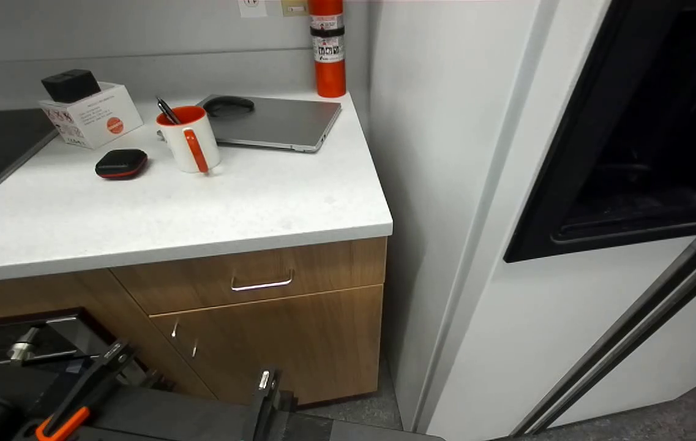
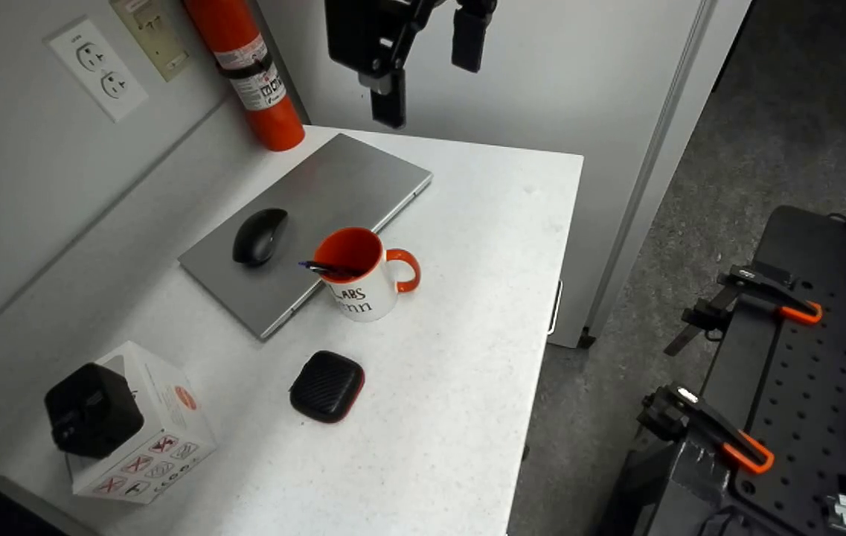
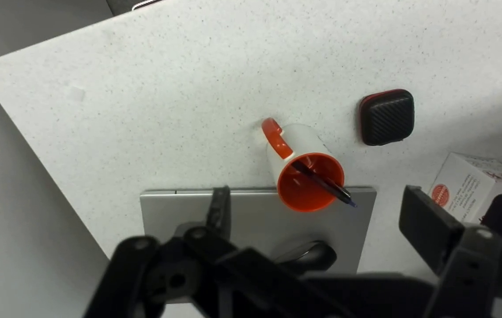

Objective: Take the pen from the white cup and put it on the table

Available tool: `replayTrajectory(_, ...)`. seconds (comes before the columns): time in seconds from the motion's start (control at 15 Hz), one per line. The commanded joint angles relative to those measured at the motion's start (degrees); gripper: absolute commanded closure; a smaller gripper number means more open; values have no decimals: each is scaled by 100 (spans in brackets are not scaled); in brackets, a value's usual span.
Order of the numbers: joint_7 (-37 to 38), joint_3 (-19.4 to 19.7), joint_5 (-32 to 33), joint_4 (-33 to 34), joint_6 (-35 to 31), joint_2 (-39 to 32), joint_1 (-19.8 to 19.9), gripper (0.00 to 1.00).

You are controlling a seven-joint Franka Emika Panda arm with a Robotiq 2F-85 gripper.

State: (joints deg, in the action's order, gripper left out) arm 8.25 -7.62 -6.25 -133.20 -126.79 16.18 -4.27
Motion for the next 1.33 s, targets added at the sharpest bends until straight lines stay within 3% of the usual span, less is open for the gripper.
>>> replayTrajectory(0.0,-202,81,-138,79,-33,-165,-108,0)
replayTrajectory(0.4,-1234,100,-591,601,-633,-1450,-280,0)
replayTrajectory(0.8,-2181,-39,-949,1306,-879,-2510,-210,0)
replayTrajectory(1.27,-2143,-91,-885,1363,-814,-2625,-183,0)
